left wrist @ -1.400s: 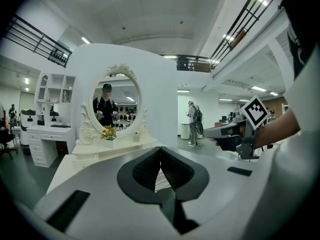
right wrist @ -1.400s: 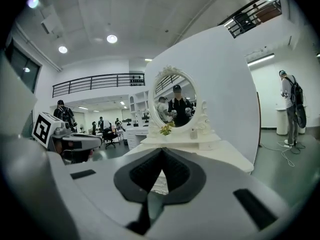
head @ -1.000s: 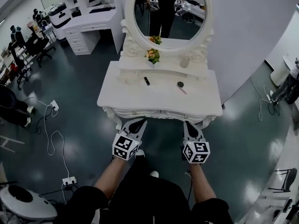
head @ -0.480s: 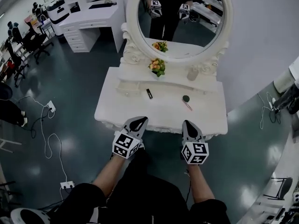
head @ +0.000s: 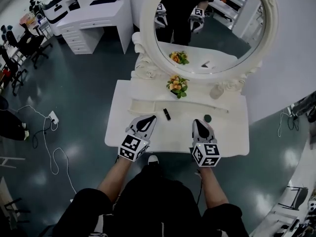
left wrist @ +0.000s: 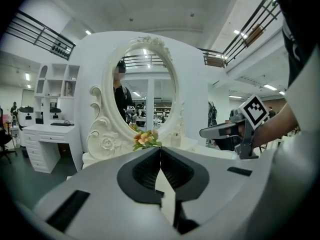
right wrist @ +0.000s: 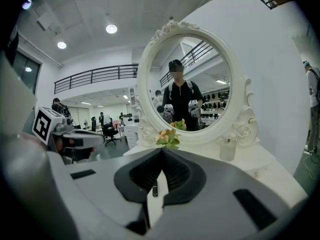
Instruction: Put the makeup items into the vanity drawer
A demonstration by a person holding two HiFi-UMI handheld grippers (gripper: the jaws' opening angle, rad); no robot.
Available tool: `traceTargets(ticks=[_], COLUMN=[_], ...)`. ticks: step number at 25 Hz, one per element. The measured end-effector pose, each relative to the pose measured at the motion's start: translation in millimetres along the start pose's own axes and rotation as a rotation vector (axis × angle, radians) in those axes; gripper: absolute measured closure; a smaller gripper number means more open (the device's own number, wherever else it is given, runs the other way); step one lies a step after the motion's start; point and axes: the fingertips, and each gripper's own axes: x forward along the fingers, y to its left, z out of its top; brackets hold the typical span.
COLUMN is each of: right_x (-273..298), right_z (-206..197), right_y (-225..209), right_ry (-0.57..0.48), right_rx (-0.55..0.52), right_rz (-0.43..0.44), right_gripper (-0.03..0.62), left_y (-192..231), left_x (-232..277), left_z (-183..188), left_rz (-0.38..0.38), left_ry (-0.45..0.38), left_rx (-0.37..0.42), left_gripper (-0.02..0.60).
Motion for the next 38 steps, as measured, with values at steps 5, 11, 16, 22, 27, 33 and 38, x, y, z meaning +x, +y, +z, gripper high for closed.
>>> traceTargets(ticks=[5, 11, 16, 22, 27, 33, 38], right_x=[37, 58, 73, 93, 109, 125, 134], right_z=[7, 6, -1, -23, -54, -90, -114], right_y=[8, 13, 19, 23, 29, 31, 34], right_ry=[0.013, 0.013, 0.021, 0.074, 0.143, 0.216, 0.28], right_rx=[-0.012, -0.027, -0.03, -0.049, -0.069, -0.07, -0.082], right_rz=[0.005, 0.014, 0.044, 0.085, 0.116, 0.141, 0.15], right_gripper=[0.591, 0.589, 0.589, 0.588, 0.583, 0.549, 0.448], left_y=[38, 54, 63, 69, 73, 79, 91], left_x=[13, 22, 24, 29, 31, 27, 17], left_z=[0, -6, -15, -20, -35, -52, -60], left_rz=[0.005, 0.003, 0.019, 0.043, 0.056, 0.087, 0.123], left_ry=[-0.009, -0.009, 0.003, 0.011, 0.042, 0.07, 0.078], left_rx=[-0.017, -0.04, -0.053, -0.07, -0.087, -0.11, -0.137], left_gripper=[0.56, 0.56, 0.56, 0.56, 0.56, 0.56, 0.56])
